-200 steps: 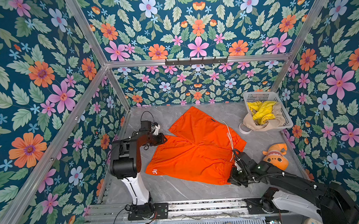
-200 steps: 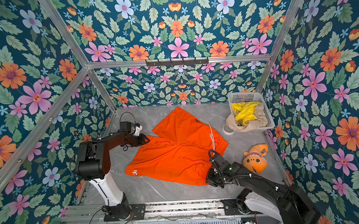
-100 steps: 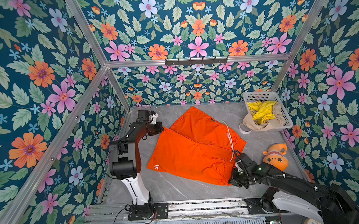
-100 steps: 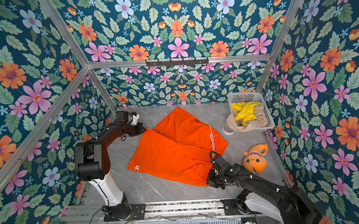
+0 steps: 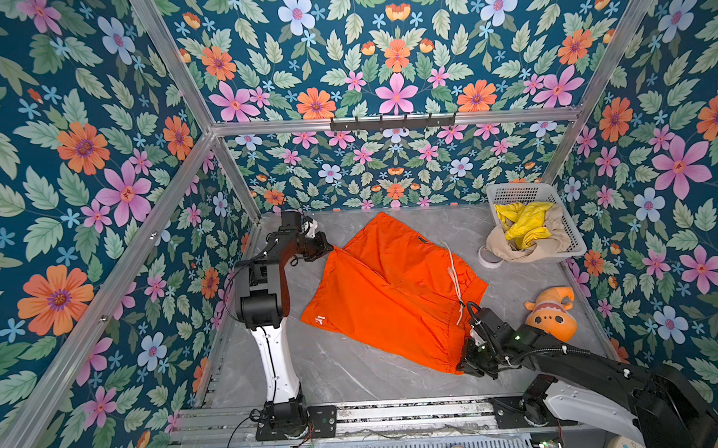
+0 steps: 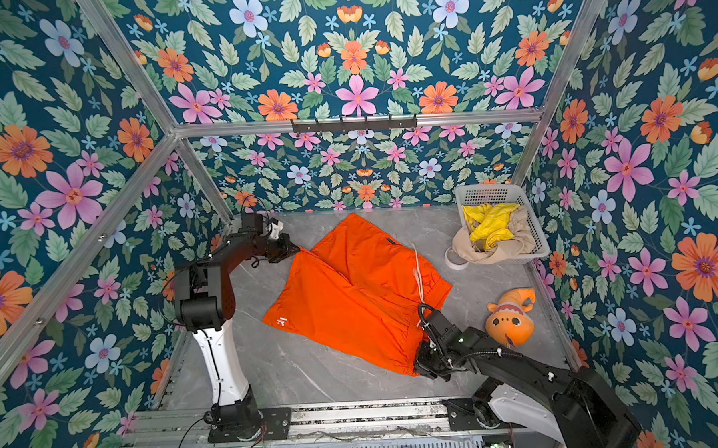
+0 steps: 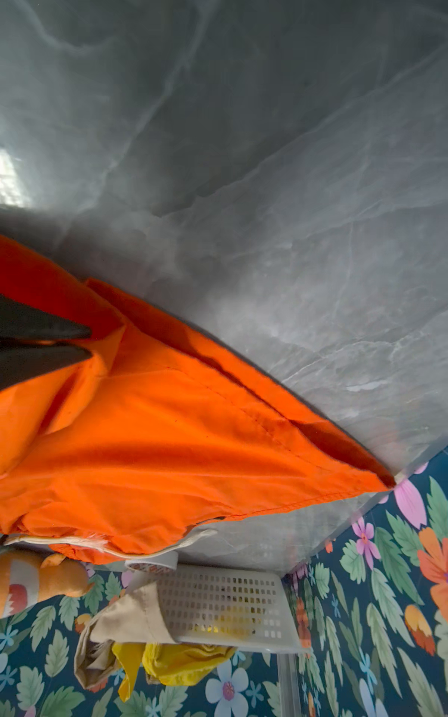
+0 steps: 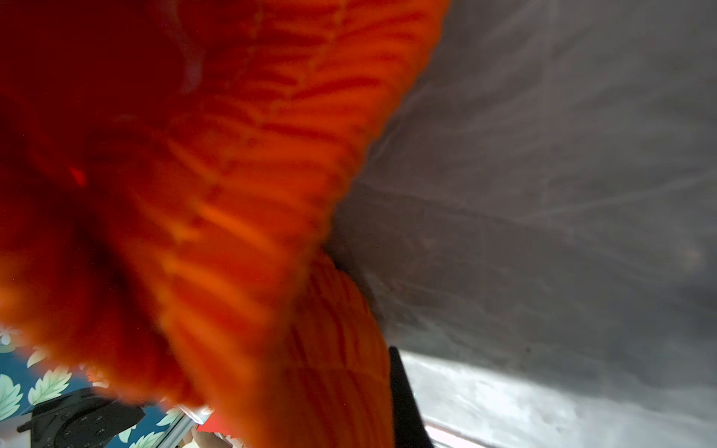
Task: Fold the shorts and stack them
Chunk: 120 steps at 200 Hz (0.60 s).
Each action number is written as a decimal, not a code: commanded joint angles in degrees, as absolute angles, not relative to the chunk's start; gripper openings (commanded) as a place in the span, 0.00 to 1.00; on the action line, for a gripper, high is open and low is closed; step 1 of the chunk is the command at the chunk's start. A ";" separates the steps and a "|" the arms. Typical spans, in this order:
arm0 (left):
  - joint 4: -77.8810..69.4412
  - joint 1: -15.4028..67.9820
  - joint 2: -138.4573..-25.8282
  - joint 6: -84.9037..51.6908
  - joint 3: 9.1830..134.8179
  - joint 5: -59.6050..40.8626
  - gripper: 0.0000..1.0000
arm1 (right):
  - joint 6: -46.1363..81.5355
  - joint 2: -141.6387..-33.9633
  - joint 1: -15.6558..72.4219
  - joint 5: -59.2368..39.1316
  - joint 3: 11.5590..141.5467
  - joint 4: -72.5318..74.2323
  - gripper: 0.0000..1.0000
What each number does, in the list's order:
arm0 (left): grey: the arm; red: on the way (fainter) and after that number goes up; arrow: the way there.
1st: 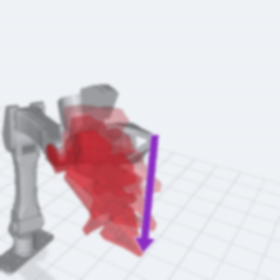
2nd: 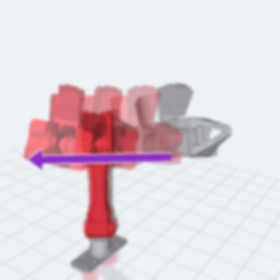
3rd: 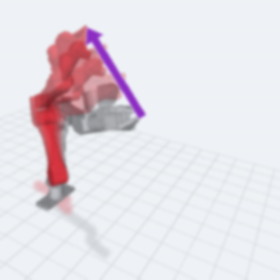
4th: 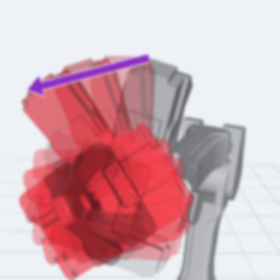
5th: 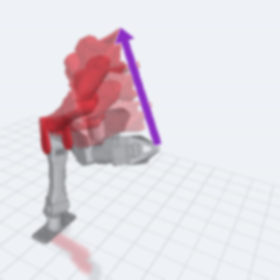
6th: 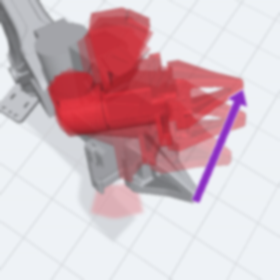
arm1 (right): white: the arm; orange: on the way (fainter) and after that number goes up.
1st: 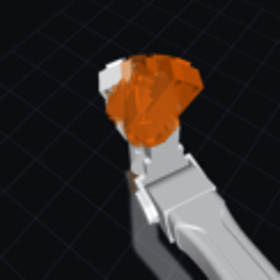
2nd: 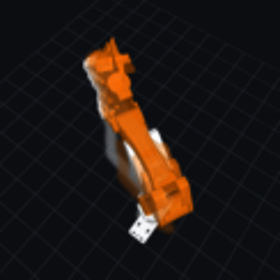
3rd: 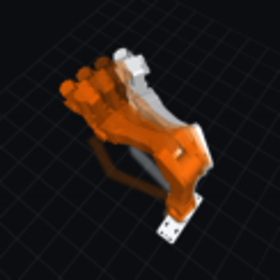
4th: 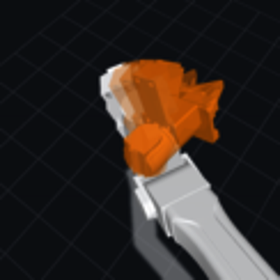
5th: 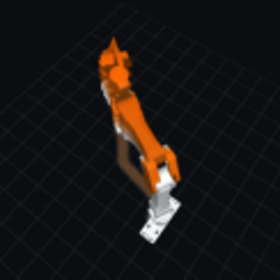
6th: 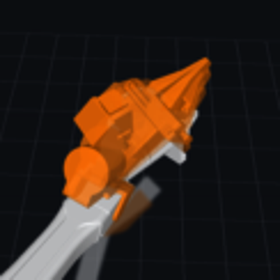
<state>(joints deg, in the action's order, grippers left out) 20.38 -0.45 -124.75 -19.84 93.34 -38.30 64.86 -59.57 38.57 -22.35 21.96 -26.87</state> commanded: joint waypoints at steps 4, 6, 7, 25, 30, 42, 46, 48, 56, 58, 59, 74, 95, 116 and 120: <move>17.93 -0.44 -127.00 -21.42 95.18 -39.99 0.18 | 65.70 -59.85 38.35 -21.17 22.83 -27.90 0.07; 17.93 -0.44 -127.11 -21.35 95.25 -39.99 0.19 | 65.73 -59.85 38.26 -21.25 22.91 -27.58 0.08; 17.93 -0.44 -127.19 -21.35 95.26 -39.99 0.20 | 65.78 -59.85 38.20 -21.26 22.97 -27.50 0.08; 18.99 -0.33 -126.90 -20.53 94.97 -39.21 0.38 | 66.02 -59.58 36.98 -22.17 23.95 -26.60 0.27; 19.44 -0.31 -126.30 -19.94 94.66 -38.69 0.41 | 65.86 -59.24 36.53 -22.12 24.61 -27.50 0.33; 20.21 -0.31 -123.89 -18.76 93.35 -36.57 0.49 | 65.01 -57.49 35.49 -21.13 26.63 -31.61 0.41; 20.41 -0.30 -122.83 -18.47 92.66 -35.69 0.50 | 64.74 -56.59 35.08 -20.62 27.43 -33.31 0.43; 20.64 -0.34 -122.20 -18.33 92.34 -35.27 0.51 | 64.55 -56.27 34.85 -20.34 27.78 -34.12 0.44; 21.78 -0.43 -119.77 -17.39 90.97 -33.47 0.52 | 63.83 -54.40 33.97 -19.18 29.65 -38.07 0.45; 22.03 -0.44 -119.19 -17.18 90.59 -32.93 0.52 | 63.70 -53.99 33.76 -18.92 30.22 -39.18 0.45; 22.27 -0.39 -118.79 -17.07 90.38 -32.73 0.52 | 63.62 -53.80 33.67 -18.73 30.45 -39.72 0.45; 25.27 -0.53 -113.30 -15.45 87.12 -28.42 0.53 | 62.06 -51.42 32.87 -14.81 34.91 -48.21 0.46; 27.58 -0.92 -104.58 -14.36 79.69 -24.61 0.54 | 59.54 -51.72 32.90 -10.46 41.26 -57.59 0.47; 30.93 -1.36 -97.78 -13.19 72.90 -23.91 0.54 | 56.25 -54.75 32.96 -8.31 46.86 -61.48 0.47; 31.35 -1.38 -96.71 -13.02 71.58 -24.09 0.54 | 55.50 -55.51 32.92 -8.04 48.01 -61.75 0.47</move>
